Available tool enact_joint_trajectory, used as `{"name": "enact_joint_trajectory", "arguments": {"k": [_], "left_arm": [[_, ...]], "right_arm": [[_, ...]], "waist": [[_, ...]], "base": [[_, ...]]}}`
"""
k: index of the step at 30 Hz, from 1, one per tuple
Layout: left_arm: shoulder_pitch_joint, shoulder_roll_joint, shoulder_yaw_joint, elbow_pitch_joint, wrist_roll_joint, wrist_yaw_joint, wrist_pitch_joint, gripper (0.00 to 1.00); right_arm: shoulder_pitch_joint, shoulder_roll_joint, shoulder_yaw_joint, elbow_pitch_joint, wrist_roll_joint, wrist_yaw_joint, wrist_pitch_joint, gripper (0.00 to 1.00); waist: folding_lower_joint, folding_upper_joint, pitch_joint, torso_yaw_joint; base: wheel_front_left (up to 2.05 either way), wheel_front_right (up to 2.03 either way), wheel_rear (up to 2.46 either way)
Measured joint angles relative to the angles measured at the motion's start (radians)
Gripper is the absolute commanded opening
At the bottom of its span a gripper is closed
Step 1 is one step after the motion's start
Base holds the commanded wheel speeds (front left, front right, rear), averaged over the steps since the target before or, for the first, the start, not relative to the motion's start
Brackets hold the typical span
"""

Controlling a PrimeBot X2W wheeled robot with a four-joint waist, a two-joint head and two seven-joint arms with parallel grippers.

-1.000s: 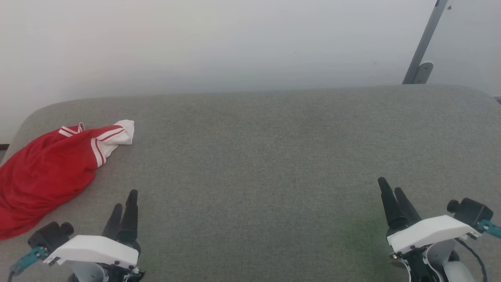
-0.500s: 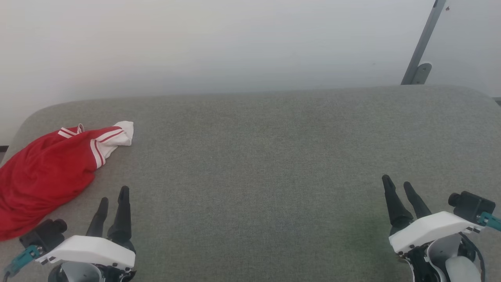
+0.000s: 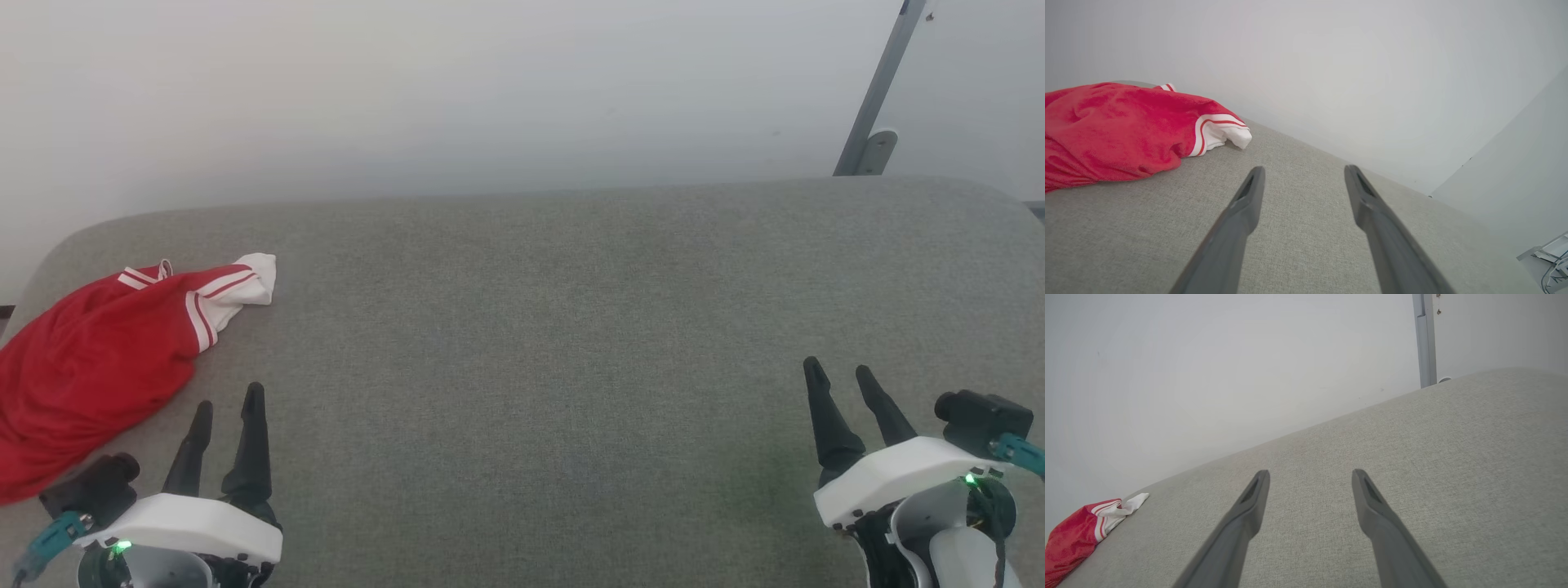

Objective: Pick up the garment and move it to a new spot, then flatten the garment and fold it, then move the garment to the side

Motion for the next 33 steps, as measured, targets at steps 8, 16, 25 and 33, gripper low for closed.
{"name": "enact_joint_trajectory", "arguments": {"k": [8, 16, 25, 33], "left_arm": [[0.009, 0.000, 0.008, -0.010, 0.095, -0.011, -0.024, 1.00], [0.010, 0.002, 0.011, -0.018, 0.168, -0.019, -0.042, 1.00], [0.010, 0.002, 0.022, -0.023, 0.229, -0.030, -0.059, 1.00], [0.010, 0.005, 0.032, -0.022, 0.283, -0.041, -0.077, 1.00]], "right_arm": [[0.000, -0.003, 0.000, -0.010, -0.090, 0.000, -0.013, 1.00], [0.000, -0.005, 0.000, -0.020, -0.161, 0.000, -0.026, 1.00], [-0.005, -0.007, 0.000, -0.032, -0.243, 0.000, -0.042, 1.00], [-0.007, -0.008, 0.002, -0.036, -0.312, 0.000, -0.054, 1.00]], "waist": [[-0.0001, 0.0000, -0.001, -0.003], [-0.0001, 0.0000, -0.002, -0.006], [0.0000, 0.0000, -0.005, -0.007], [0.0000, 0.0000, -0.008, -0.008]], "base": [[0.00, 0.00, 0.00], [0.00, 0.00, 0.00], [0.00, 0.00, 0.00], [0.00, 0.00, 0.00]]}}
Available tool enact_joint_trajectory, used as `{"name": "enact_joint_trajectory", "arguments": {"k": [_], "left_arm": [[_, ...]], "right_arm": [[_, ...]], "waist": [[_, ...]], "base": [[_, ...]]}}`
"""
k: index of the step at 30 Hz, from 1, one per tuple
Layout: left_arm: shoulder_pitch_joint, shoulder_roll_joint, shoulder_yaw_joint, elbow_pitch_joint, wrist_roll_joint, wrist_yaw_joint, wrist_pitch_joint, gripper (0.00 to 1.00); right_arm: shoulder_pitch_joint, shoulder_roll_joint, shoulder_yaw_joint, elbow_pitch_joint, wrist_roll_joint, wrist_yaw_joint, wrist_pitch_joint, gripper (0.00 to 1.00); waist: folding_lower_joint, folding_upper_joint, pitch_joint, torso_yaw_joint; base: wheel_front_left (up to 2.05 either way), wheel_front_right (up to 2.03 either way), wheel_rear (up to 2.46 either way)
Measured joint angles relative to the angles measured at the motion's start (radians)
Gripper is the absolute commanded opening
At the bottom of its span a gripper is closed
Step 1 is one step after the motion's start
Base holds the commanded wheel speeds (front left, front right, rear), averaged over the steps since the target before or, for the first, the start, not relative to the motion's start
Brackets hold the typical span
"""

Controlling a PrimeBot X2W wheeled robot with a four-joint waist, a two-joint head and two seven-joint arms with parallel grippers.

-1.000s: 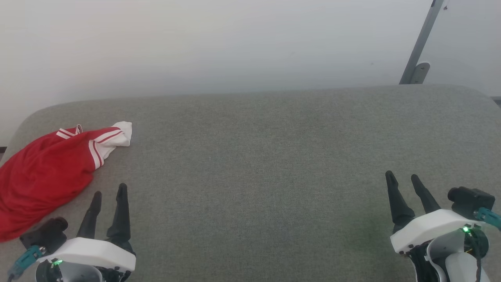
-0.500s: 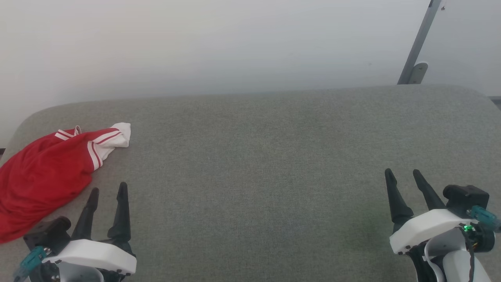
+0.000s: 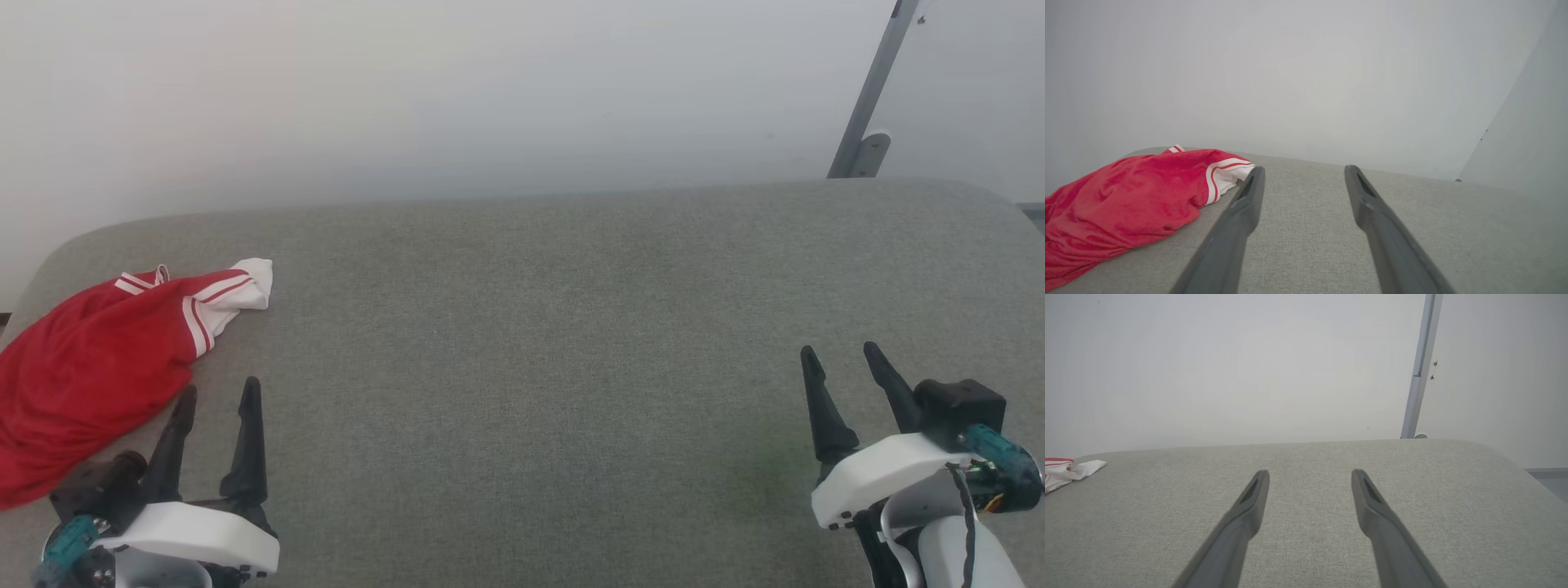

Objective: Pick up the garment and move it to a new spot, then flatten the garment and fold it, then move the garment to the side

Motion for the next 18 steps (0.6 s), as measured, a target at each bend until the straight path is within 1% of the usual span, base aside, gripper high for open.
{"name": "enact_joint_trajectory", "arguments": {"k": [18], "left_arm": [[0.000, 0.012, 0.007, 0.008, 0.110, -0.012, -0.028, 1.00]], "right_arm": [[-0.010, -0.008, 0.009, 0.000, -0.120, 0.000, -0.035, 1.00]], "waist": [[0.0000, 0.0000, -0.004, -0.004]], "base": [[0.00, 0.00, 0.00]]}}
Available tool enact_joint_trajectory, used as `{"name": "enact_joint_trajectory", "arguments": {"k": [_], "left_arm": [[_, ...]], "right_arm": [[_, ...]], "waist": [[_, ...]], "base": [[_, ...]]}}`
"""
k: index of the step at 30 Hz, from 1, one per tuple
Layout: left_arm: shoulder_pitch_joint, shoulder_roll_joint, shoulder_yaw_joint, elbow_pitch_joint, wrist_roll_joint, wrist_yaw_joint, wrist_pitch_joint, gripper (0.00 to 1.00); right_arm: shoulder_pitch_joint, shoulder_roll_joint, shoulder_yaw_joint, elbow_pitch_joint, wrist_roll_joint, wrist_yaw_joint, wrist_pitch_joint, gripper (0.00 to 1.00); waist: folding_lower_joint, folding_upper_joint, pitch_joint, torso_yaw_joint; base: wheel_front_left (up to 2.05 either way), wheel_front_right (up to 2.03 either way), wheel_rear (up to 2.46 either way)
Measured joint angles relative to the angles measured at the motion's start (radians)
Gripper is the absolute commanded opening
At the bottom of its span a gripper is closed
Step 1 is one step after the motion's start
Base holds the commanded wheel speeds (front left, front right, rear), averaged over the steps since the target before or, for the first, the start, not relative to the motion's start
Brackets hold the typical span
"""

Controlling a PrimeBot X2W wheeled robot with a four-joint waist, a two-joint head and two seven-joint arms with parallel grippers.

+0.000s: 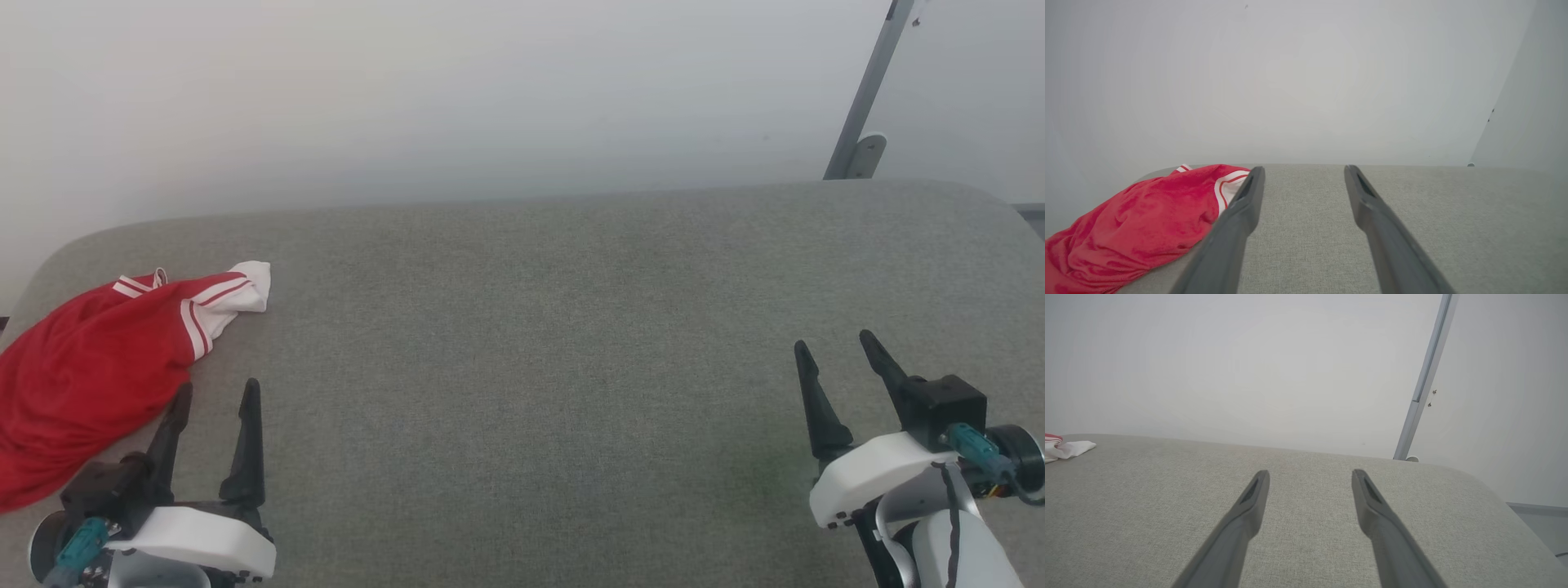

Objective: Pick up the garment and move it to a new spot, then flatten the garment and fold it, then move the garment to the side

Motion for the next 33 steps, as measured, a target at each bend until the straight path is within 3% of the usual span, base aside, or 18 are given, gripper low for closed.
{"name": "enact_joint_trajectory", "arguments": {"k": [19, 33], "left_arm": [[-0.001, -0.009, 0.019, 0.024, 0.005, -0.007, -0.004, 1.00], [-0.027, -0.005, 0.082, 0.060, -0.034, 0.033, -0.004, 1.00]], "right_arm": [[-0.003, -0.003, 0.012, 0.005, -0.012, 0.000, -0.019, 1.00], [-0.026, -0.008, 0.113, 0.017, 0.018, 0.000, -0.017, 1.00]], "waist": [[0.0000, 0.0000, -0.004, 0.010], [0.0000, 0.0000, -0.023, 0.151]], "base": [[0.00, 0.00, 0.00], [0.00, 0.00, 0.00]]}}
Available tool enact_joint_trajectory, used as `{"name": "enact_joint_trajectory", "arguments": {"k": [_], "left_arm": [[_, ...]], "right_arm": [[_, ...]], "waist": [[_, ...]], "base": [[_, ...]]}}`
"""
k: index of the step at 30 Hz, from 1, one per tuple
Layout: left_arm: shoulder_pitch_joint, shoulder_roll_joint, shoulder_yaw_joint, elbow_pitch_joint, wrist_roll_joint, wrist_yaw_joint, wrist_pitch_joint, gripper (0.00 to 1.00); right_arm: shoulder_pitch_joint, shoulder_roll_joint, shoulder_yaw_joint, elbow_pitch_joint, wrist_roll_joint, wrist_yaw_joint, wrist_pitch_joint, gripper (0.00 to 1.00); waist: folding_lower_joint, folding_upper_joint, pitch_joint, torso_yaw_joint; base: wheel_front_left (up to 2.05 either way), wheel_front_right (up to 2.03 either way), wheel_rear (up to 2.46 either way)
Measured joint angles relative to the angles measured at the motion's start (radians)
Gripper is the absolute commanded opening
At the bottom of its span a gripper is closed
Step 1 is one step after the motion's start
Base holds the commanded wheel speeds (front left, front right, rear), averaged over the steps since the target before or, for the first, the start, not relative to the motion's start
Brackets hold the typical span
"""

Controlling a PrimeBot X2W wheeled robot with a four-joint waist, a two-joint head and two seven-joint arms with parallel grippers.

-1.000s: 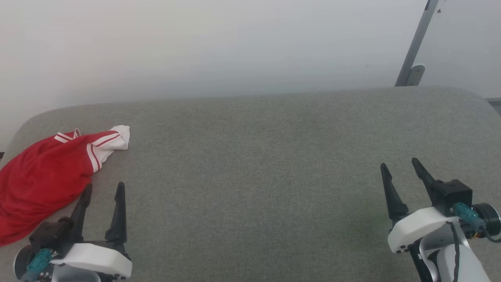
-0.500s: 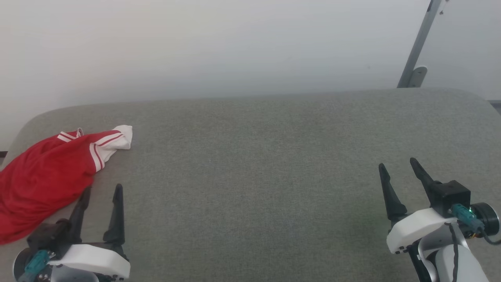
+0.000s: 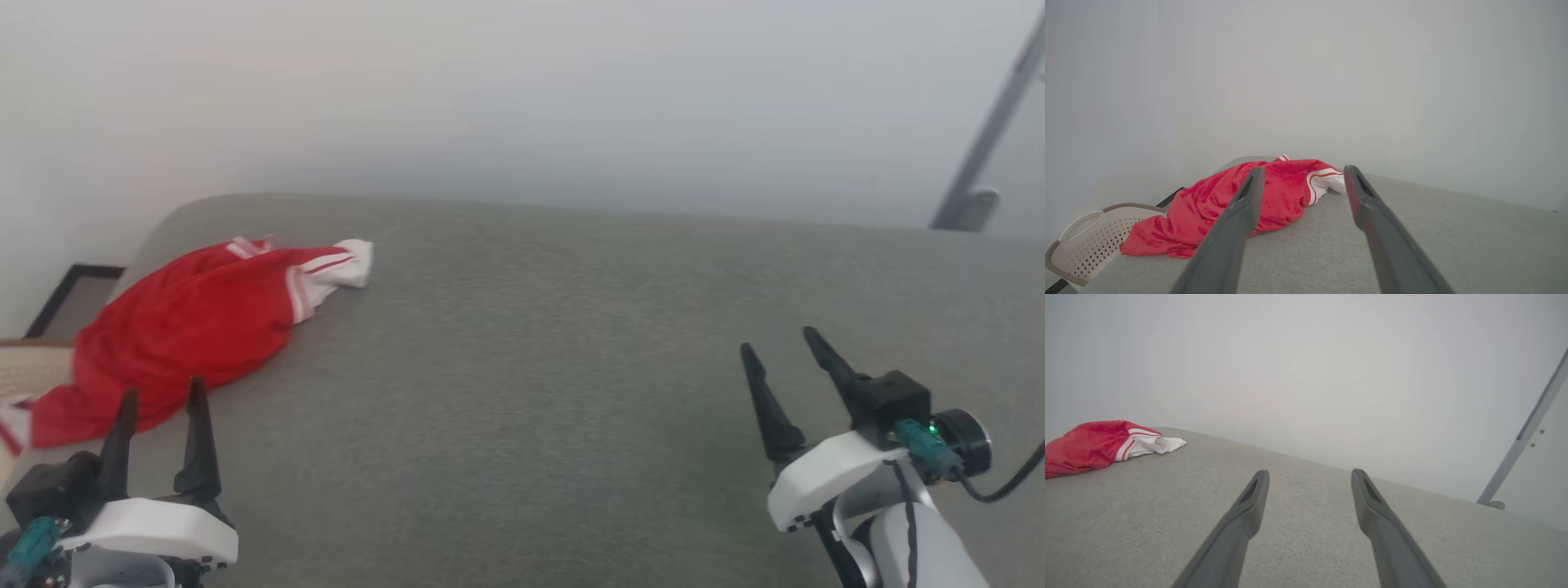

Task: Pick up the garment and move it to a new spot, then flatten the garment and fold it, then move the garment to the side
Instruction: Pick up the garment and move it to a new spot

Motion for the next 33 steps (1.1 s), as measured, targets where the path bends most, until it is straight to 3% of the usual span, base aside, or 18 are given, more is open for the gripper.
{"name": "enact_joint_trajectory", "arguments": {"k": [10, 15, 23, 33], "left_arm": [[0.021, 0.015, 0.002, -0.023, -0.006, 0.006, 0.015, 1.00], [0.032, 0.012, 0.001, -0.033, -0.016, 0.009, 0.018, 1.00], [-0.024, 0.004, 0.006, -0.021, -0.068, -0.001, 0.023, 1.00], [-0.286, 0.065, 0.005, 0.111, -0.140, -0.041, 0.073, 1.00]], "right_arm": [[-0.030, 0.007, 0.090, 0.034, 0.022, 0.000, -0.002, 1.00], [-0.045, 0.008, 0.101, 0.048, 0.027, 0.000, -0.007, 1.00], [-0.072, -0.012, 0.105, 0.042, 0.026, 0.000, 0.000, 1.00], [-0.144, -0.060, 0.082, -0.041, 0.000, 0.000, 0.048, 1.00]], "waist": [[0.0000, 0.0000, -0.021, 0.160], [0.0000, 0.0000, -0.022, 0.203], [0.0000, 0.0000, 0.020, 0.198], [0.0000, -0.0001, 0.162, 0.155]], "base": [[0.00, 0.00, 0.00], [0.00, 0.00, 0.00], [0.00, 0.00, 0.00], [0.00, 0.00, 0.00]]}}
